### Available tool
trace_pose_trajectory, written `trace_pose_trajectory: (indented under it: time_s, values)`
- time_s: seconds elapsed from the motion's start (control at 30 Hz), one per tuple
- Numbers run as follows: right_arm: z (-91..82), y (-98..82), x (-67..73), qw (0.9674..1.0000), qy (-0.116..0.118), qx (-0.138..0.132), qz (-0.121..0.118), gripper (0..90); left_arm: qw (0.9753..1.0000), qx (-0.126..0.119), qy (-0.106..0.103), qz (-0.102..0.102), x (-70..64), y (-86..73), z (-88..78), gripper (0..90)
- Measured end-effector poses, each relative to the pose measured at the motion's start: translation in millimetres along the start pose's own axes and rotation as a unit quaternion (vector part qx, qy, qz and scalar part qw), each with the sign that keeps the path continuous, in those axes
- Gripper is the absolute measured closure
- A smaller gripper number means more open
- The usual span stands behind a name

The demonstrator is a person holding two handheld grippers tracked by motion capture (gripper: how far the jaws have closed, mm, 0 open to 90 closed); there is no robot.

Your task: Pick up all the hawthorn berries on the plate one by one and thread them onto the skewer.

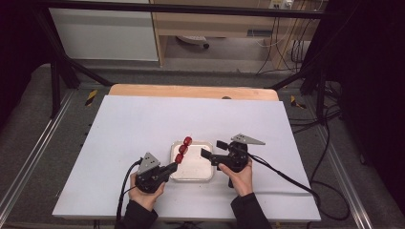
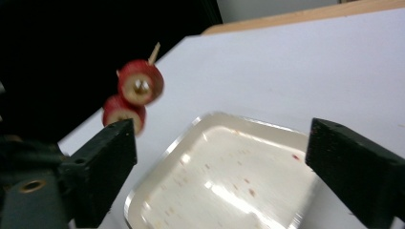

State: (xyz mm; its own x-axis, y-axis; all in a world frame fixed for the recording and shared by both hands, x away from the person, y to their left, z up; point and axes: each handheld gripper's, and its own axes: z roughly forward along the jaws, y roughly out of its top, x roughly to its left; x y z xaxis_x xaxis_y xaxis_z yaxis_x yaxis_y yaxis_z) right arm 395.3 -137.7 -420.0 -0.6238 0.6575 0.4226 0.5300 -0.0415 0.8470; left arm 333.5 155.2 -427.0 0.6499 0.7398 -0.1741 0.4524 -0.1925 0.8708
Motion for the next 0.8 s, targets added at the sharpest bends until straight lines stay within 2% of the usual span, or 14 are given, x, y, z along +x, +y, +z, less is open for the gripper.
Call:
trace_pose_trajectory:
  time_s: [0.13, 0.23, 0.33, 0.43, 0.47, 0.57, 0.8]
  values:
    - [-9.4, -4.2, -7.4, 0.9985, -0.011, 0.037, -0.038, 3.3, 0.9999, 0.013, -0.006, 0.006, 3.9, 1.1, -1.7, 88.5]
    - [-17.2, -8.6, -13.2, 0.9962, -0.02, 0.064, -0.056, 0.6, 0.9996, 0.023, -0.009, 0.01, 7.6, 2.2, -3.3, 88.5]
    - [-24.7, -13.1, -18.6, 0.9941, -0.028, 0.08, -0.069, 0.7, 0.9993, 0.032, -0.017, 0.009, 13.0, 5.2, -5.8, 88.5]
    - [-32.2, -17.0, -23.2, 0.99, -0.041, 0.101, -0.089, 0.7, 0.9985, 0.048, -0.02, 0.019, 17.9, 10.7, -7.6, 88.4]
    - [-34.7, -18.3, -25.0, 0.9883, -0.042, 0.108, -0.099, 0.7, 0.9982, 0.053, -0.02, 0.019, 19.3, 12.9, -7.7, 88.5]
    - [-43.2, -22.5, -30.6, 0.9855, -0.038, 0.119, -0.115, 0.6, 0.9969, 0.07, -0.022, 0.028, 22.6, 20.3, -6.7, 88.5]
    - [-65.8, -33.5, -47.0, 0.9851, -0.046, 0.127, -0.107, 0.9, 0.9941, 0.099, -0.023, 0.037, 27.4, 38.4, 3.7, 88.5]
